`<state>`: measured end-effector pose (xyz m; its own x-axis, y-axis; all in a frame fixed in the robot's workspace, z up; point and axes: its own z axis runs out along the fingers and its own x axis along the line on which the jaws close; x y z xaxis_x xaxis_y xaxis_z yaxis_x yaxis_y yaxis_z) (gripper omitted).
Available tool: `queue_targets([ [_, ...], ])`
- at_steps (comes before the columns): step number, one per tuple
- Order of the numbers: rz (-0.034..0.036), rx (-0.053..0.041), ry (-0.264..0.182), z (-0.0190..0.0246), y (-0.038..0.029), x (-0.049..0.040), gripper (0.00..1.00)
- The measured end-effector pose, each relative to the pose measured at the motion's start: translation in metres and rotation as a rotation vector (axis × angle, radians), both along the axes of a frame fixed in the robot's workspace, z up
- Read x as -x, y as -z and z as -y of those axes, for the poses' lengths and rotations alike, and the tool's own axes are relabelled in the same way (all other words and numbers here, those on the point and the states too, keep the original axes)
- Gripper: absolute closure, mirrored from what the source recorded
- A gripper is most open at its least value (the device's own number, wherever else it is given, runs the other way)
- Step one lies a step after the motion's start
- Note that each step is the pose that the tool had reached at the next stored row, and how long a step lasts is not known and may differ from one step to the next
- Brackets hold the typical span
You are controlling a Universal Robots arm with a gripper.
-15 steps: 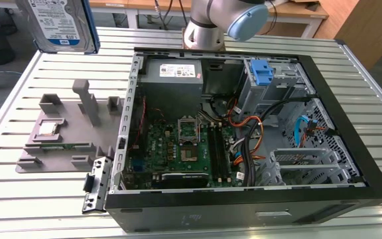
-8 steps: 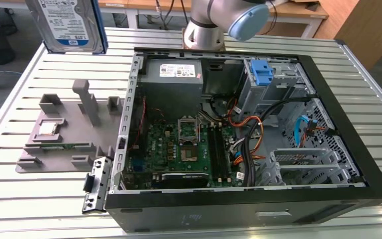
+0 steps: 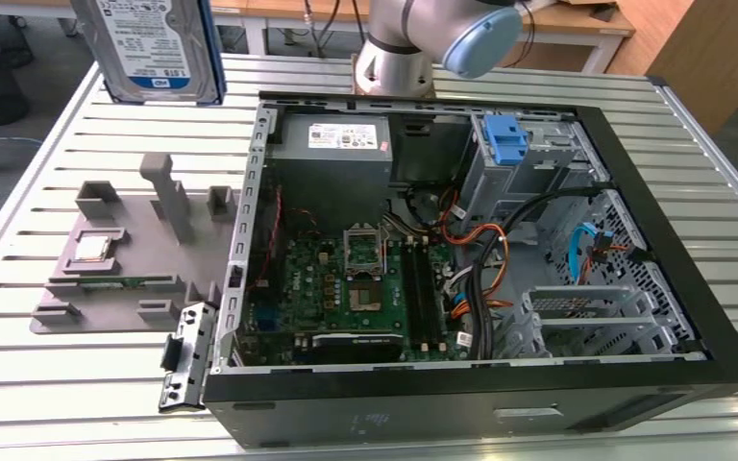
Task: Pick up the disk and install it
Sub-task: 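Pick up the disk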
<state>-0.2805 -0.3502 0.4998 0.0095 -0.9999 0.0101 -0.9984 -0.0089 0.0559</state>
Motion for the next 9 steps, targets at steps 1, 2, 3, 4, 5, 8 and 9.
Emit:
queue_targets([
  [1,0.0000,0.0000,0.000,0.0000,0.0000,-0.0015,0.65],
  [2,0.0000,0.0000,0.000,0.0000,0.0000,-0.0028,0.65],
  [3,0.0000,0.0000,0.000,0.0000,0.0000,-0.0038,0.65],
  [4,0.0001,-0.0001,0.000,0.0000,0.0001,-0.0045,0.65],
  [5,0.0000,0.0000,0.000,0.0000,0.0000,-0.0051,0.65],
  [8,0.0000,0.0000,0.000,0.0000,0.0001,-0.0081,0.65],
  [9,0.0000,0.0000,0.000,0.0000,0.0000,-0.0086,0.65],
])
